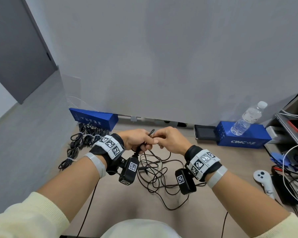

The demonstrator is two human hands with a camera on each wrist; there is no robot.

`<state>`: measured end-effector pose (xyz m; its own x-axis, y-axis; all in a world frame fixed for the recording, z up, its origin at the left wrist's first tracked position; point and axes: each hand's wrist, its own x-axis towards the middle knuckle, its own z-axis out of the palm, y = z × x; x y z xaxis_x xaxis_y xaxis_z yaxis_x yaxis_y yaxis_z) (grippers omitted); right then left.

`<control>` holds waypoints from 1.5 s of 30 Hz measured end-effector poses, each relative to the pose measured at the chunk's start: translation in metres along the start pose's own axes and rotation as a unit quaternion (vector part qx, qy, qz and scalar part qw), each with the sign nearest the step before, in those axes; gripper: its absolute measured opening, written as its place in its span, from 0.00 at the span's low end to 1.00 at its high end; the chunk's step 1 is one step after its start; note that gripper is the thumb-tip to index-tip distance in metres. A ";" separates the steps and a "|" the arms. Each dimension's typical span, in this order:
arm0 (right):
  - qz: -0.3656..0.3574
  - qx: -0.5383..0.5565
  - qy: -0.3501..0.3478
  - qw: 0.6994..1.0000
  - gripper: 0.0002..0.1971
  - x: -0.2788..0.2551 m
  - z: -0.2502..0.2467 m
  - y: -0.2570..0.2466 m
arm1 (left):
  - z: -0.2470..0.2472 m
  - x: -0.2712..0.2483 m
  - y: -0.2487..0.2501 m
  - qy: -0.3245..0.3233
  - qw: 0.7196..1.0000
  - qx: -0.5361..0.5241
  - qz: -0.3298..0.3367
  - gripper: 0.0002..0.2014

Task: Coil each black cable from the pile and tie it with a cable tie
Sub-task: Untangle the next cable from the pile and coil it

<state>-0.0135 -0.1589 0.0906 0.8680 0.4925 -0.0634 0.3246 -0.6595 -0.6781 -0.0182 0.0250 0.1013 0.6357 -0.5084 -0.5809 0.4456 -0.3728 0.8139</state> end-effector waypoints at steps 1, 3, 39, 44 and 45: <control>0.000 -0.002 -0.001 1.000 0.06 0.001 0.001 0.000 | 0.002 0.000 0.000 0.006 1.000 -0.001 0.006 0.07; 0.013 -0.012 -0.001 1.000 0.05 0.003 0.001 0.005 | 0.001 0.001 0.001 0.049 0.998 -0.019 0.016 0.07; 0.042 0.186 -0.039 0.981 0.10 -0.003 0.016 0.008 | 0.007 -0.002 0.014 0.158 0.913 -0.299 0.228 0.09; 0.008 0.044 -0.046 0.998 0.13 0.008 0.024 0.017 | 0.004 -0.002 0.010 0.130 0.916 -0.312 0.215 0.10; 0.009 0.014 -0.035 0.999 0.12 0.009 0.025 0.018 | 0.004 -0.002 0.009 0.120 0.916 -0.320 0.211 0.10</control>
<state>-0.0087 -0.1521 0.0593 0.8447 0.5198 -0.1275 0.2969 -0.6534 -0.6964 -0.0176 0.0193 0.1095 0.9225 -0.2890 -0.2559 0.3575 0.3891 0.8490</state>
